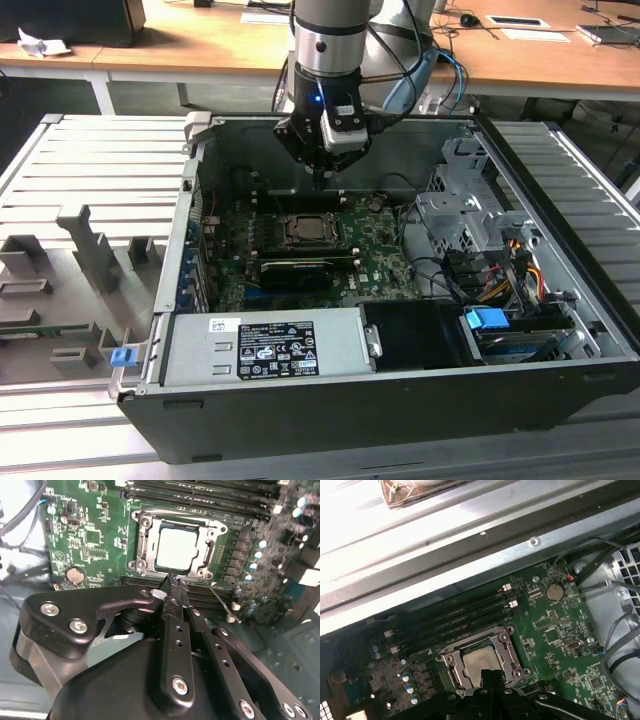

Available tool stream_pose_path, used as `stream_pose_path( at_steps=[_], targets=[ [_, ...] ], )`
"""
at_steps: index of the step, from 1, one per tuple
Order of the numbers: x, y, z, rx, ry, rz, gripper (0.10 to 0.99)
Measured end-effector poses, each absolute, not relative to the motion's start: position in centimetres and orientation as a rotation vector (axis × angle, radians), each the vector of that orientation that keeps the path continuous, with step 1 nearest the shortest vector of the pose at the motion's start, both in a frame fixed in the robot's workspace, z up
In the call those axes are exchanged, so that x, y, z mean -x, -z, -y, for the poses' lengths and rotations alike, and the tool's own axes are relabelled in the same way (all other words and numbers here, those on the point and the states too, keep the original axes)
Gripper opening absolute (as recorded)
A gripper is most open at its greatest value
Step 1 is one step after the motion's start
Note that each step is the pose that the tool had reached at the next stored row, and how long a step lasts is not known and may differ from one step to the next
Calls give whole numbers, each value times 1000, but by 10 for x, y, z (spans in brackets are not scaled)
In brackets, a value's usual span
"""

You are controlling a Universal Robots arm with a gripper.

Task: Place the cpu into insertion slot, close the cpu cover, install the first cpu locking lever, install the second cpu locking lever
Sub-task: 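Install the first cpu locking lever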

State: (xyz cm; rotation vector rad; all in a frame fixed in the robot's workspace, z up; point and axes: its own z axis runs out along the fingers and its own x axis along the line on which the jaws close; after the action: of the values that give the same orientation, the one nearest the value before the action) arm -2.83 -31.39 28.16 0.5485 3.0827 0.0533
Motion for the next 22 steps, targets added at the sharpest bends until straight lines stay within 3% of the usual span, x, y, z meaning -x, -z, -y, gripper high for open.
stream_pose_path(
  at_steps=[12,22],
  targets=[
    [28,-281,314,-33,-55,-3137,106],
    [76,-273,314,-3,-59,-3136,106]
  ],
)
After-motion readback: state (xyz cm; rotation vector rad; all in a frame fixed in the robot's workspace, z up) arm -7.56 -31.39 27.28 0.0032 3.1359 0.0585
